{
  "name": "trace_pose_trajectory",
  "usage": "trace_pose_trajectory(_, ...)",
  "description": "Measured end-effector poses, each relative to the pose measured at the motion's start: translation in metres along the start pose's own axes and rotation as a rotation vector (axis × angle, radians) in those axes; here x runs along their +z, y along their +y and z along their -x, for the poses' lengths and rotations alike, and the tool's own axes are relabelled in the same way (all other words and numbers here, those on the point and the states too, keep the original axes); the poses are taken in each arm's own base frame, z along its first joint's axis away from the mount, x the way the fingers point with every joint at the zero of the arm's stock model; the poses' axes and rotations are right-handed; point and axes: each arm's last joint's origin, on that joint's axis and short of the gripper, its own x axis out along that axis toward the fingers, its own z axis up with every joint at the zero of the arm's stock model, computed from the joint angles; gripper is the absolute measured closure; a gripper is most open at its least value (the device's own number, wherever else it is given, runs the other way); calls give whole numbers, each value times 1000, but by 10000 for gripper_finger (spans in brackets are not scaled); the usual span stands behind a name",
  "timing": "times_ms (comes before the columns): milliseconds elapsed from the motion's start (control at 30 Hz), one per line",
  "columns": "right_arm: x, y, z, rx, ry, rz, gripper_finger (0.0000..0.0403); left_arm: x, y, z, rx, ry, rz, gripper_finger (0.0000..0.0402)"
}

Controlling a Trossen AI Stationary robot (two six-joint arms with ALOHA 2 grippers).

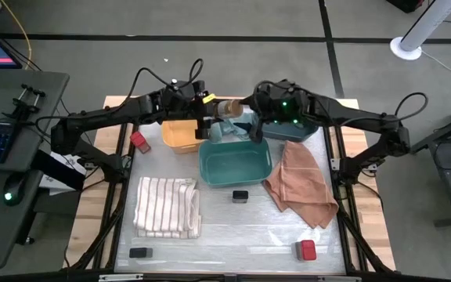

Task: Sort spices by type
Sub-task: Put the gold seasoning bottle into the blue bin

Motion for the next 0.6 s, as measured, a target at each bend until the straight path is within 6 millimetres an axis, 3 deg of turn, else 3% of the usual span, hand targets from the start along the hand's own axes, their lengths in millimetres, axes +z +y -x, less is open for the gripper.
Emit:
trace_pose_trajectory(267,2,-3,3,-77,-13,49,34,0,-1,0,-12,-1,0,174)
trace_pose_trajectory(600,0,0,-5,-9,-6,70,34,4,-1,0,-21,-46,-35,174)
